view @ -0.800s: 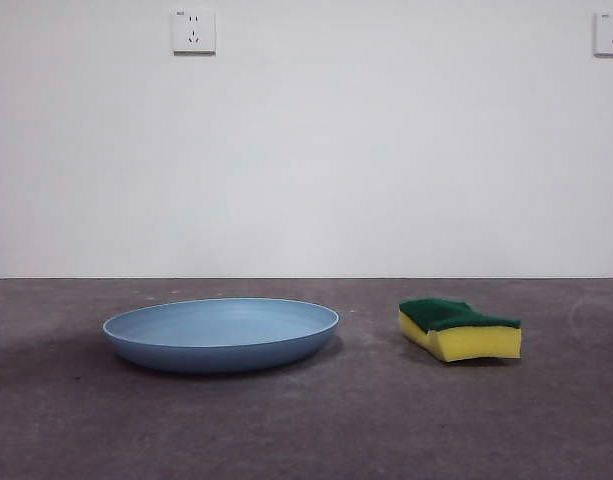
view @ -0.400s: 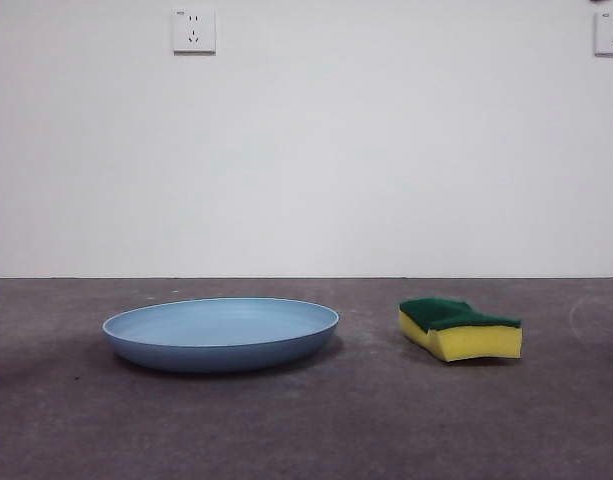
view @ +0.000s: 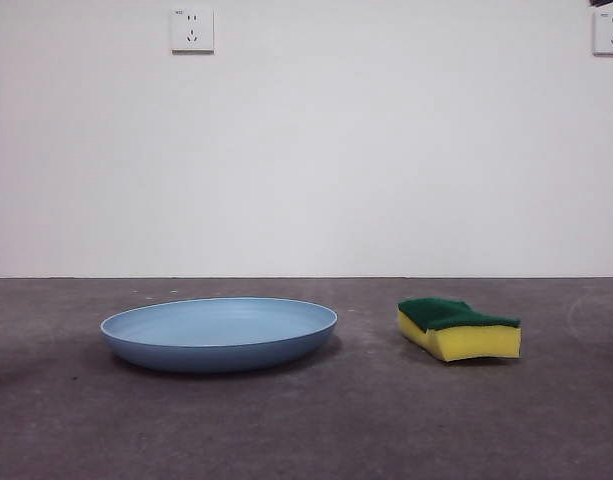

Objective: Pick up the plate,pick up the cloth,clean the plate with the cloth

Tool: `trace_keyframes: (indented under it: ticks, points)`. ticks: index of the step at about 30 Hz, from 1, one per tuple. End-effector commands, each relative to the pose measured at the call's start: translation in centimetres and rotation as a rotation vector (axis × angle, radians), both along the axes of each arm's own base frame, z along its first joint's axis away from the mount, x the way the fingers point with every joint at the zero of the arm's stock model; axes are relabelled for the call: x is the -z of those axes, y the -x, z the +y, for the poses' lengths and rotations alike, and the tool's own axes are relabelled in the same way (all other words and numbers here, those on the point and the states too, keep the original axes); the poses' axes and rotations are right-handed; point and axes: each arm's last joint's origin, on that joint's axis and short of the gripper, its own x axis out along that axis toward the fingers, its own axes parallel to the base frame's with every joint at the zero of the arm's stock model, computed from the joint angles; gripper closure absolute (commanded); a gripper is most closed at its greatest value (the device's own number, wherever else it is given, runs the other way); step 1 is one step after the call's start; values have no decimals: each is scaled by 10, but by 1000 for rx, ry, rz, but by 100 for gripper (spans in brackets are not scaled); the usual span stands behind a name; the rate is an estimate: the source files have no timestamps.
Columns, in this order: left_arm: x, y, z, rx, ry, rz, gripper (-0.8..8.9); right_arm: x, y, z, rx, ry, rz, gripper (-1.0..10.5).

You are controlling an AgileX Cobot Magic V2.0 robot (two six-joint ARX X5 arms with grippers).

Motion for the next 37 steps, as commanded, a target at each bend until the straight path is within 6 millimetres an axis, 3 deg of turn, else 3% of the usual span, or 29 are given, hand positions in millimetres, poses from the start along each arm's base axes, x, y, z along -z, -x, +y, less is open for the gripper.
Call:
trace_keyframes:
  ticks: [1,11,19,27,37]
  points:
    - [2,1,0,1,0,18,816,1,0,0,5,-10,2,945]
    - [4,1,0,5,-20,26,816,1,0,0,5,-10,2,945]
    - [7,-2,11,-126,23,-63,816,1,0,0,5,-10,2,945]
    - [53,-10,22,-261,45,-218,816,1,0,0,5,-10,2,945]
    - [107,-16,26,-314,44,-207,816,1,0,0,5,-10,2,946]
